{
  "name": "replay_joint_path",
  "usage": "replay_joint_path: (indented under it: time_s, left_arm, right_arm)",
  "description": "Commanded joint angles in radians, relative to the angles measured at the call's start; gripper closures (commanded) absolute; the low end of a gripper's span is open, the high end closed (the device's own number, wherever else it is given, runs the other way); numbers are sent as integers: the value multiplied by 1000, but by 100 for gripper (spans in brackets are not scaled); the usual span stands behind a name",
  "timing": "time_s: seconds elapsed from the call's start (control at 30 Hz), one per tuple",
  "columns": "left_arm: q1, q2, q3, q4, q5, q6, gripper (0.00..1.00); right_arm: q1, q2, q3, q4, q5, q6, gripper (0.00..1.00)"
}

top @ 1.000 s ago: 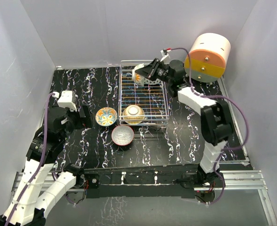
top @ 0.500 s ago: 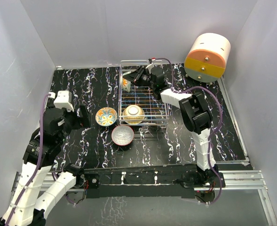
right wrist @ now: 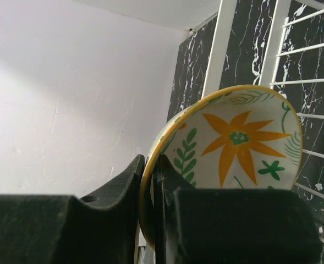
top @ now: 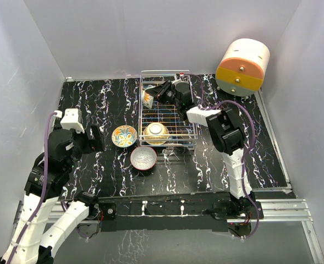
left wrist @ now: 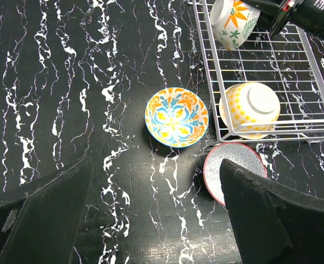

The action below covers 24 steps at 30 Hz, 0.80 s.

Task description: Load the bowls into the dish rack

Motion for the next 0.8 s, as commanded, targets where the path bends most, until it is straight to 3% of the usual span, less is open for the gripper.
replay_joint_path:
  time_s: [0.0, 0.23, 0.53, 0.63, 0.7, 0.73, 0.77]
  left_arm:
    - [-4, -10, 36, -15, -17, 7, 3]
    - [-3, -9, 39, -20, -23, 6, 3]
    - [-3, -1, 44, -20, -19, 4, 3]
    - [-4, 1, 46, -20, -18, 1, 3]
    - [-3, 0, 44, -18, -18, -1, 3]
    - [-3, -1, 43, -16, -18, -2, 3]
    - [-3, 0, 43, -18, -16, -2, 3]
  right_arm:
    - [1, 4, -21, 74, 27, 34, 91]
    - [-6, -43, -114, 38, 64, 48, 86]
    - [-33, -110, -209, -5, 81, 37, 59]
    - [-41, -136, -232, -31, 101, 32, 45]
    - [-46, -153, -248, -38, 113, 30, 43]
    - [-49, -161, -254, -44, 121, 28, 36]
    - [-51, -169, -259, -50, 125, 24, 8]
